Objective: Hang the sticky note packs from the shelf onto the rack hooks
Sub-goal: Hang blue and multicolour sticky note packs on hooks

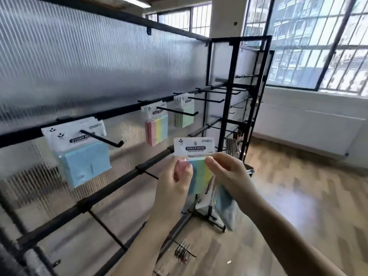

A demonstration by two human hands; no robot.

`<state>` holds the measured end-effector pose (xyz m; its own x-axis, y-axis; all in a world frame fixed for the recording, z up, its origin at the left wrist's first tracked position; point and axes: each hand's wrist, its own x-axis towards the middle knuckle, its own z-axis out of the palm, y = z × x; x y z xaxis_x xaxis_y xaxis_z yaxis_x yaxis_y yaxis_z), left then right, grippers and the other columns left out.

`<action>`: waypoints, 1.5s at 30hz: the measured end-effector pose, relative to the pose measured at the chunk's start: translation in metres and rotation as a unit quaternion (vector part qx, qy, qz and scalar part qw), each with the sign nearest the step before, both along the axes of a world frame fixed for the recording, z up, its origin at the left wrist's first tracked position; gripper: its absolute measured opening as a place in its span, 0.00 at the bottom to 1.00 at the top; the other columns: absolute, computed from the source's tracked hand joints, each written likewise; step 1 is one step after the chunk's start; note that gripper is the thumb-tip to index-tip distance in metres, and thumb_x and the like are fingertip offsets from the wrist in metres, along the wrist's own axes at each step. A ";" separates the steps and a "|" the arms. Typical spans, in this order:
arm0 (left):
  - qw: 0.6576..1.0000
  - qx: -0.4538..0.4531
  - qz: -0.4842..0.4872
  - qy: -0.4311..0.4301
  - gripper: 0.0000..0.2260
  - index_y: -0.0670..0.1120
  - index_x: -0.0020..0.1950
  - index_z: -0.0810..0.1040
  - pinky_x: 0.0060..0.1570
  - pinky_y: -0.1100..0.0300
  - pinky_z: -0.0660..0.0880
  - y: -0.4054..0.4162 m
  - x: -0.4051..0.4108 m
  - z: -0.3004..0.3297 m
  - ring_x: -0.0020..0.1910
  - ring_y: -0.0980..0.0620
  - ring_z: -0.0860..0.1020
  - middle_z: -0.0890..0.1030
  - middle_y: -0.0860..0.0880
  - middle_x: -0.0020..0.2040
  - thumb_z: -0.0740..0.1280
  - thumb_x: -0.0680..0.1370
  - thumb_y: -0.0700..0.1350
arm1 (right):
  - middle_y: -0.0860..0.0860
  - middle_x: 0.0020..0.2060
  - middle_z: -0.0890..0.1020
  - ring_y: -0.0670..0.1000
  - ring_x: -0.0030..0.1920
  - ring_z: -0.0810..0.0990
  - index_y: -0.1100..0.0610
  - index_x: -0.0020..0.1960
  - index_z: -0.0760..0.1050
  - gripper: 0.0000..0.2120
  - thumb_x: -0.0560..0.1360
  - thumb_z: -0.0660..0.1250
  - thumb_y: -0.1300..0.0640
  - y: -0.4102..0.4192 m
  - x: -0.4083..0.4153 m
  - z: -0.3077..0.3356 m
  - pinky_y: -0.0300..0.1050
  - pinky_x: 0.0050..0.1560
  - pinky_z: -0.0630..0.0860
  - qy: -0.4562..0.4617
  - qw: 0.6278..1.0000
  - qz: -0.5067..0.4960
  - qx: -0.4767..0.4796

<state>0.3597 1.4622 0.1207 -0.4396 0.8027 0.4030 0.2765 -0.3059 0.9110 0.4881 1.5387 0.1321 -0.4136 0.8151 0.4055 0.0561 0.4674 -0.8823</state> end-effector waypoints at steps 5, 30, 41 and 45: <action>0.998 -0.003 -0.017 0.053 0.04 0.57 0.47 0.75 0.46 0.59 0.79 0.022 -0.008 0.012 0.44 0.63 0.77 0.78 0.62 0.45 0.62 0.80 0.49 | 0.47 0.28 0.70 0.44 0.29 0.67 0.59 0.36 0.73 0.16 0.74 0.65 0.47 0.026 -0.008 0.015 0.34 0.29 0.63 0.062 0.997 0.007 0.047; 0.952 0.110 0.277 0.064 0.15 0.48 0.33 0.73 0.24 0.67 0.64 0.112 0.005 0.049 0.24 0.57 0.68 0.71 0.54 0.25 0.65 0.77 0.54 | 0.53 0.30 0.78 0.48 0.31 0.75 0.63 0.37 0.76 0.17 0.72 0.66 0.49 0.164 -0.048 0.046 0.38 0.32 0.71 0.110 0.944 0.312 0.003; 0.852 0.058 0.502 0.136 0.15 0.44 0.57 0.70 0.46 0.76 0.68 0.129 -0.014 0.035 0.47 0.57 0.76 0.77 0.47 0.49 0.67 0.76 0.50 | 0.43 0.30 0.76 0.37 0.31 0.72 0.56 0.40 0.73 0.11 0.77 0.67 0.50 0.196 -0.090 0.036 0.29 0.34 0.66 0.022 0.936 0.348 0.056; 0.813 0.034 0.564 0.143 0.15 0.41 0.56 0.71 0.54 0.60 0.72 0.134 -0.026 0.035 0.52 0.49 0.74 0.75 0.47 0.51 0.68 0.75 0.48 | 0.46 0.38 0.75 0.42 0.37 0.73 0.54 0.45 0.70 0.12 0.75 0.69 0.47 0.209 -0.116 0.024 0.28 0.35 0.68 -0.008 0.952 0.303 0.039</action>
<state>0.3333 1.5966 0.1558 -0.7607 -0.0750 0.6448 0.6135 0.2416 0.7518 0.3723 1.7476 0.1561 -0.8048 0.3931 0.4448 -0.2315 0.4821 -0.8450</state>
